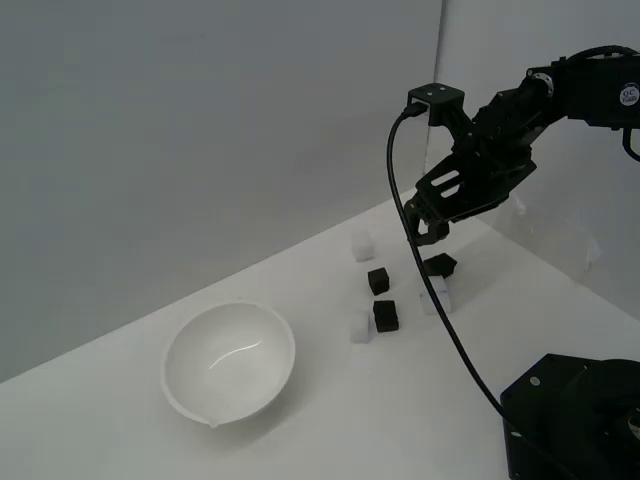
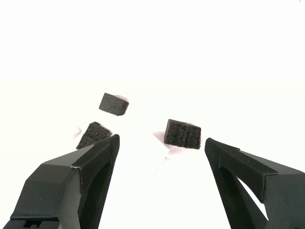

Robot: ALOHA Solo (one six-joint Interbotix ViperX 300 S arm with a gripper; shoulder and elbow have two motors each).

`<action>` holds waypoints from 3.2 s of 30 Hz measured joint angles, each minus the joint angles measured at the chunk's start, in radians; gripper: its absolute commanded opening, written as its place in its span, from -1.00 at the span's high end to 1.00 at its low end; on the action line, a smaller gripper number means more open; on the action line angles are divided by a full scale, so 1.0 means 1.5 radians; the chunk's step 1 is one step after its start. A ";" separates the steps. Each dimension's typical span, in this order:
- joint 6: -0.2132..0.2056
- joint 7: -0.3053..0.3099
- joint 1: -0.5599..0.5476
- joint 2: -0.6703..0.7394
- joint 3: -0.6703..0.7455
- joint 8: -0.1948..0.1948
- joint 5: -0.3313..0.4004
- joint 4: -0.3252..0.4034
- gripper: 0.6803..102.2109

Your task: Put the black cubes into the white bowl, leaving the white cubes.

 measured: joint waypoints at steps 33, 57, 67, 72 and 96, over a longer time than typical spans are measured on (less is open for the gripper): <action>-0.020 -0.065 0.058 -0.177 -0.178 0.045 0.000 0.000 -0.95; -0.021 -0.079 0.059 -0.212 -0.214 0.056 0.004 0.003 0.87; -0.021 -0.074 0.059 -0.200 -0.201 0.056 0.015 0.015 0.95; -0.021 -0.049 0.054 -0.134 -0.137 0.056 0.019 0.018 0.95; -0.133 -0.004 -0.130 0.102 0.102 0.037 -0.039 -0.038 0.95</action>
